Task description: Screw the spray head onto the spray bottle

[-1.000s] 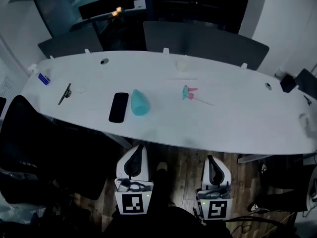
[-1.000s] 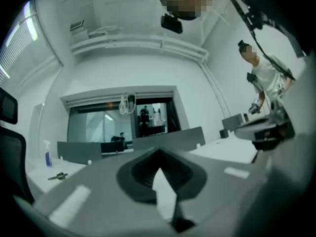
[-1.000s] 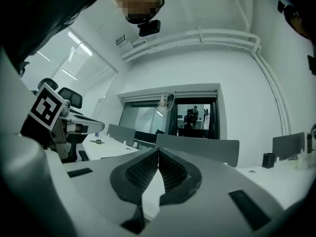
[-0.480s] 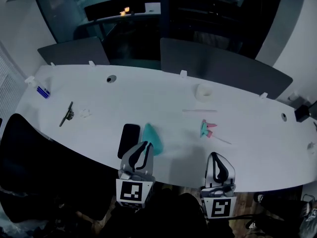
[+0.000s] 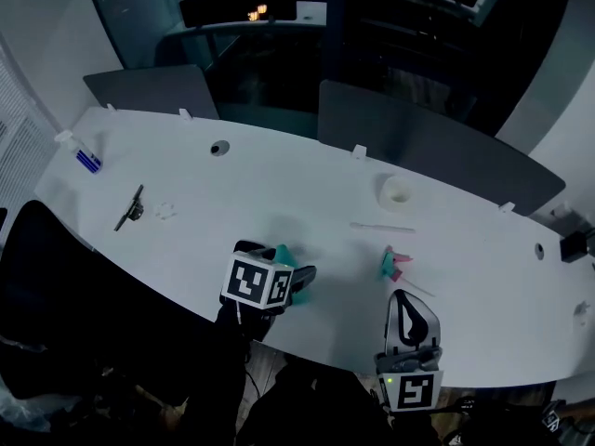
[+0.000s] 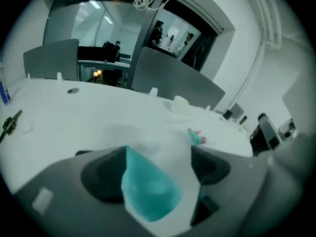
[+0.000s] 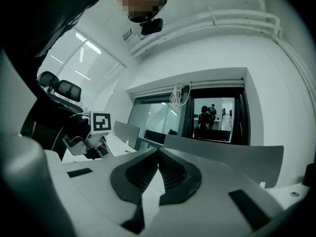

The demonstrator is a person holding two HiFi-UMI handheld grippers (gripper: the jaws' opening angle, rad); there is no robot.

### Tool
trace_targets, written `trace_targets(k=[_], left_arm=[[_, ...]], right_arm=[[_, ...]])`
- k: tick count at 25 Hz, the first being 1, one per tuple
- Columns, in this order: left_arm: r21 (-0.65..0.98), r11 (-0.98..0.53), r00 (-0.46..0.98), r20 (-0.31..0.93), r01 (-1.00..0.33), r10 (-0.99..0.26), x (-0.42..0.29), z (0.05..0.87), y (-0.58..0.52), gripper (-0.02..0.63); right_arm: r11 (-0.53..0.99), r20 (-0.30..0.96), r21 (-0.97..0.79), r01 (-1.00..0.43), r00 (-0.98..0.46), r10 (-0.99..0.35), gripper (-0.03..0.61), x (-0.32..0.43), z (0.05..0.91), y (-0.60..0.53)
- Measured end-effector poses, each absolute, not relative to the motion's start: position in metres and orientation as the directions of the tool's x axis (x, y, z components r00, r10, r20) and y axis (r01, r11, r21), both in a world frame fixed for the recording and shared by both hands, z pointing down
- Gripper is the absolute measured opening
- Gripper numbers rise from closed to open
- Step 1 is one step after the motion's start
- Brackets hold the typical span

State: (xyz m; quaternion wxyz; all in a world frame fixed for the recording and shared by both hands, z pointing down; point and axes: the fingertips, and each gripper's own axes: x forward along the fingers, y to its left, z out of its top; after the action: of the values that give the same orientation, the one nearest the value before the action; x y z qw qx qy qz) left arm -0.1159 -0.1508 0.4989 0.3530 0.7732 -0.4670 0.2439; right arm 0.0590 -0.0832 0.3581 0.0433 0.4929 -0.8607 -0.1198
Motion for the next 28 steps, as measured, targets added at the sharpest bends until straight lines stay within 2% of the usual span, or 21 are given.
trace_targets(k=[5, 9, 17, 22, 24, 26, 28], left_arm=[[0.215, -0.381, 0.372, 0.832, -0.899, -0.410, -0.104, 0.533, -0.157, 0.413], [0.193, -0.423, 0.329, 0.903, -0.885, -0.277, -0.103, 0.549, -0.146, 0.413], [0.154, -0.455, 0.220, 0.971, -0.877, -0.096, -0.101, 0.599, -0.106, 0.411], [0.123, -0.521, 0.215, 0.969, -0.844, -0.120, -0.096, 0.600, -0.109, 0.401], [0.165, -0.505, 0.310, 0.926, -0.847, -0.217, -0.082, 0.582, -0.124, 0.396], [0.203, -0.495, 0.414, 0.834, -0.845, -0.364, -0.062, 0.552, -0.147, 0.394], [0.181, -0.503, 0.457, 0.734, -0.845, -0.502, -0.046, 0.528, -0.172, 0.394]], right_arm=[[0.481, -0.041, 0.254, -0.839, -0.507, -0.861, 0.006, 0.073, 0.356, -0.090], [0.480, -0.037, 0.248, -0.842, -0.503, -0.863, 0.006, 0.081, 0.358, -0.089], [0.465, -0.049, 0.241, -0.852, -0.489, -0.871, 0.006, 0.092, 0.356, -0.091], [0.465, -0.041, 0.257, -0.847, -0.490, -0.871, 0.006, 0.096, 0.356, -0.092], [0.460, -0.038, 0.253, -0.851, -0.484, -0.874, 0.006, 0.099, 0.357, -0.092], [0.450, -0.034, 0.249, -0.858, -0.472, -0.881, 0.006, 0.104, 0.358, -0.093], [0.439, -0.038, 0.245, -0.864, -0.461, -0.886, 0.006, 0.108, 0.357, -0.093]])
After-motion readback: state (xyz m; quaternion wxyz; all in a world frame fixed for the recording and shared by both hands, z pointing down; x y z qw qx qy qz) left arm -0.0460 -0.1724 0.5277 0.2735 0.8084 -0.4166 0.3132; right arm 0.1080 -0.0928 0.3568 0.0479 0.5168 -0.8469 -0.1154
